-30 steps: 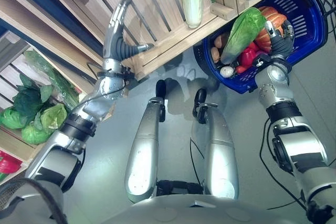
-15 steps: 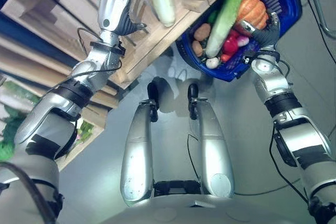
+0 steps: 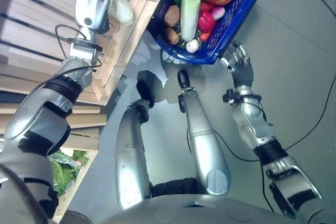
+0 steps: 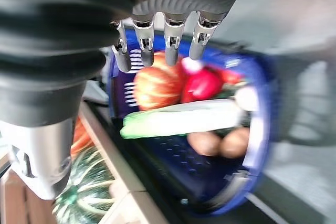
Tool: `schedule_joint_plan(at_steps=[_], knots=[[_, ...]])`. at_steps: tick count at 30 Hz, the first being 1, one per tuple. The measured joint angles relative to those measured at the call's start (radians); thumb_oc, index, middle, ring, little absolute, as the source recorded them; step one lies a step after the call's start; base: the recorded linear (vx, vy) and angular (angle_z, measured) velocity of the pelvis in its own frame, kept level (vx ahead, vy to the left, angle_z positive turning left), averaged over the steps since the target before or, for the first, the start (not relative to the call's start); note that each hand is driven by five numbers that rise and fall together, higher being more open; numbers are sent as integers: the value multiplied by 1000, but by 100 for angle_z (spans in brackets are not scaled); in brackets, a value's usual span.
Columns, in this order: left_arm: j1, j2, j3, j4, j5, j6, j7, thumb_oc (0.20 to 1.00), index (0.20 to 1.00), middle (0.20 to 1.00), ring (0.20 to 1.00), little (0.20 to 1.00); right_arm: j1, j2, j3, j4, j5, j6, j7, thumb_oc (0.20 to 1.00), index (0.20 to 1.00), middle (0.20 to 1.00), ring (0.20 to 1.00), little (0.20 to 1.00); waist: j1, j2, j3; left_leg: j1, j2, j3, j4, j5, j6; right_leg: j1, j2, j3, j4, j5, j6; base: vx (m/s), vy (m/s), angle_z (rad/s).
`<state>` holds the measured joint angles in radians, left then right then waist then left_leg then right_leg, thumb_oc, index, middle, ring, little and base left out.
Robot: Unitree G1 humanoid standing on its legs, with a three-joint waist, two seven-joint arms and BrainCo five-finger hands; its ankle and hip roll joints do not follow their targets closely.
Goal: Pick up fruits and vegetables into the basket
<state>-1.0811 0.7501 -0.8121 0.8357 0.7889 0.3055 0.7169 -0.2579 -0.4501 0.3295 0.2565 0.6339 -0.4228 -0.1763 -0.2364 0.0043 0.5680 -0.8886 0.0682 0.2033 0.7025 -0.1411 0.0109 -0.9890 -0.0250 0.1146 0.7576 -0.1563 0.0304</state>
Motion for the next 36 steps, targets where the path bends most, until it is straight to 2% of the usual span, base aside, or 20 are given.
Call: schedule_joint_plan(at_steps=[3,10,21,27,31,33,36], knots=[[-29,-5,-1,45,1,27,1,1000,1000,1000,1000,1000,16,-1,1,-20,35,-3,32,1000,1000,1000,1000,1000,-21,0,0,-7,2,14,-10,0,-3,-20,1,11,1,5,-8,-7,42,-11],[-106,-27,-19,64,79,67,-10,1000,1000,1000,1000,1000,8,-1,0,-67,59,-17,50,1000,1000,1000,1000,1000,-27,0,0,-18,3,16,-11,2,-8,-39,2,9,11,4,-10,0,2,-1],[-162,-71,-44,71,115,216,-205,1000,1000,1000,1000,1000,-24,2,-1,-78,96,-12,13,1000,1000,1000,1000,1000,-27,0,0,-44,3,16,-9,5,-12,-70,2,9,21,2,-6,0,0,0],[-166,-72,-46,57,142,219,-273,1000,1000,1000,1000,1000,-28,4,-1,-82,96,8,11,1000,1000,1000,1000,1000,-25,0,0,-44,5,11,-10,8,-16,-70,2,6,21,4,-9,0,0,0],[-165,-71,-46,46,157,209,-275,1000,1000,1000,1000,1000,-25,4,-2,-83,96,14,11,1000,1000,1000,1000,1000,-16,0,0,-44,5,8,-10,11,-16,-69,1,4,22,4,-10,0,0,0],[-149,-59,-43,21,155,200,-260,1000,1000,1000,1000,1000,-23,6,-1,-86,97,14,10,1000,1000,1000,1000,1000,-13,0,0,-44,5,5,-11,12,-16,-67,0,0,22,4,-10,2,-10,2],[-119,-45,-29,-7,147,181,-187,1000,1000,1000,1000,1000,-18,8,0,-104,97,14,10,1000,1000,1000,1000,1000,-5,0,0,-45,3,-1,-10,14,-17,-65,-2,-6,22,5,-11,4,-15,5]])
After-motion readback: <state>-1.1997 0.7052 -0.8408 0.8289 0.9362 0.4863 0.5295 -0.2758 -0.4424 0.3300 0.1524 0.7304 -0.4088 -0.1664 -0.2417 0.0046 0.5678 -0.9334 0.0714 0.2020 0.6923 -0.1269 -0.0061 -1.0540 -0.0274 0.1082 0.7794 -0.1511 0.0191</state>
